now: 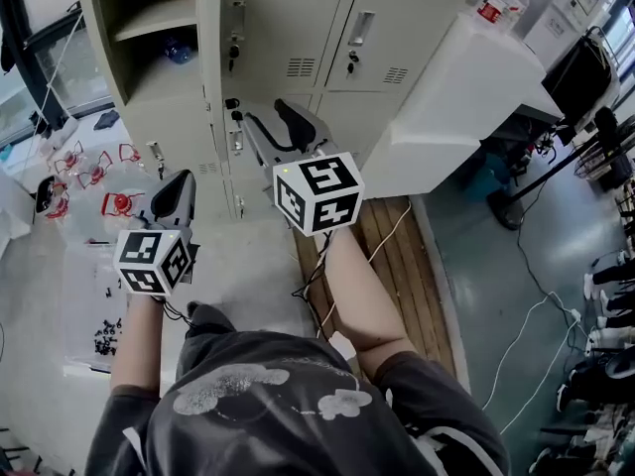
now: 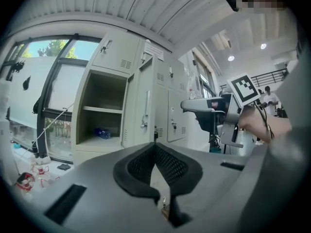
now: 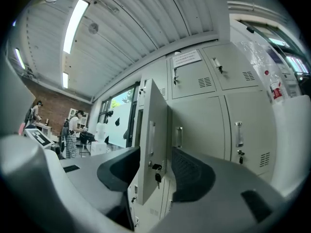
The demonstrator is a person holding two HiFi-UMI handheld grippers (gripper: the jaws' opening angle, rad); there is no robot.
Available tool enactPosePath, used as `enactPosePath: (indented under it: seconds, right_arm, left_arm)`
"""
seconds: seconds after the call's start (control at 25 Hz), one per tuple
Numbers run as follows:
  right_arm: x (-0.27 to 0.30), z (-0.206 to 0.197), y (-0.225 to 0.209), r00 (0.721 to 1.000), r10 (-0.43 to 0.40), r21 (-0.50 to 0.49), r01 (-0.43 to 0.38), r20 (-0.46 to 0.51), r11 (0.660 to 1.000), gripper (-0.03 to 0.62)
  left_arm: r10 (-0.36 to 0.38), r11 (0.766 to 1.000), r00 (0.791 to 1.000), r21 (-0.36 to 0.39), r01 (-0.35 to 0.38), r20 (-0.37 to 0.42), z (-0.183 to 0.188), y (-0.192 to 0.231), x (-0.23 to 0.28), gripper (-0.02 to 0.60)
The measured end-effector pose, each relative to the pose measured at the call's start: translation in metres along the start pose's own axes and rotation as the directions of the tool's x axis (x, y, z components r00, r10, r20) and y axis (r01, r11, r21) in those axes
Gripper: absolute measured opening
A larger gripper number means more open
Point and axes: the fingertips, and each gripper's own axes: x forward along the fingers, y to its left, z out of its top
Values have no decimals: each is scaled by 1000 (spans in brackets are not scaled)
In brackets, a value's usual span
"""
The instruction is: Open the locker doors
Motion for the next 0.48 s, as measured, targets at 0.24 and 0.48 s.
enactPosePath:
  seconds: [0.24, 0.48]
  right_arm:
    - [-37, -6, -40, 996, -87, 40, 87, -9, 995, 209]
    - [-71, -20, -85, 981, -191, 65, 192, -23, 979, 209]
  left_arm:
    - [-81, 997, 997, -7, 81, -2, 4, -46, 15, 8]
    - [-166, 986, 986, 7, 166, -3, 6, -83, 48, 8]
